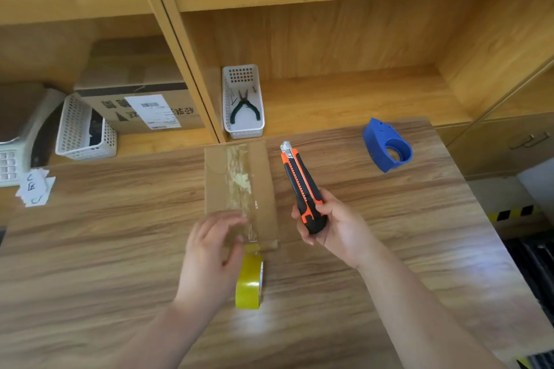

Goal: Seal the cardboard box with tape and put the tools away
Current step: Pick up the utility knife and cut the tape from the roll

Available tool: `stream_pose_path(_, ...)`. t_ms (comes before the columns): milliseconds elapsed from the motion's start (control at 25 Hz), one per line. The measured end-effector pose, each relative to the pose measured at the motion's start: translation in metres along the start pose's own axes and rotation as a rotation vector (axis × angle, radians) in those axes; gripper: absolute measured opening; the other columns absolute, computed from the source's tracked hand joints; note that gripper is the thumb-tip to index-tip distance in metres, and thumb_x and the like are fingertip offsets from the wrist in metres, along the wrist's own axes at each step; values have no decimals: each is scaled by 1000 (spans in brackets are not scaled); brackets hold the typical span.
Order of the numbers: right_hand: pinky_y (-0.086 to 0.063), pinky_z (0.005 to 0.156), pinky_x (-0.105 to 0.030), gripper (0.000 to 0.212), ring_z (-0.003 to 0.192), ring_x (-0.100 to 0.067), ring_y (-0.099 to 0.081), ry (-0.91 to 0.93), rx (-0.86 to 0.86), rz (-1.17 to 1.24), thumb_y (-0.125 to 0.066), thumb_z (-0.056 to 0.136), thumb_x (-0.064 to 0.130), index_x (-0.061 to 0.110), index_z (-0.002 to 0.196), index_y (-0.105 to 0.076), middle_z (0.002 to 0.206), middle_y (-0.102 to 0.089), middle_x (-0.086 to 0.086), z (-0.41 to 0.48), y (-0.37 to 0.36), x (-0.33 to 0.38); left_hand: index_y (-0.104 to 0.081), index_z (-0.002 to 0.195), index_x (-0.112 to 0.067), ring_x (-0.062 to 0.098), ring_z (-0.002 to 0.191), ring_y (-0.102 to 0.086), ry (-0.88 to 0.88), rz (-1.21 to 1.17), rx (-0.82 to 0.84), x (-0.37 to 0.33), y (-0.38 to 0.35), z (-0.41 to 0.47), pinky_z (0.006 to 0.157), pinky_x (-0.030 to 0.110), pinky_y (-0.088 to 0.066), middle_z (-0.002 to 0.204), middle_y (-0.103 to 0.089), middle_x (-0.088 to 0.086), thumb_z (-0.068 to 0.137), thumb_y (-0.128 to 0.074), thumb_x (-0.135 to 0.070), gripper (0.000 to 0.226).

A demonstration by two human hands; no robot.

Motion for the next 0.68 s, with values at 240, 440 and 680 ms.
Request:
stream_pose_path(240,-53,90,-51,47,111,-42,-62,16,91,-4,-38,91,-15,3,134,-50,132,-59,-20,-15,-4,-12,-59,122,-26,13,129,-40,85,144,50,63,17,-82,113,13,-17,136,-51,-8,76,-43,-17,50)
stream_pose_path(440,-48,100,-50,59,122,-38,-56,25,157,-45,-37,86,-21,5,139,-44,139,-53,-22,-24,-9,-23,-61,108,-45,1,95,-66,613,-389,174,61,-17,-106,87,20,-50,105,-72,-7,81,-58,4,56)
stream_pose_path(680,-51,84,-42,64,114,-33,-56,-31,205,-24,-39,83,-17,9,142,-43,142,-50,-21,-35,-23,-31,-63,109,-12,4,71,-66,872,-707,168,39,-36,-86,66,17,-50,92,-71,5,93,-57,-1,20)
Point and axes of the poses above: each hand's wrist, its own z-axis towards the middle knuckle, its own y-axis out of the back of the hand, x = y × z, the point moved 1 cm from there along z, towards the middle knuckle
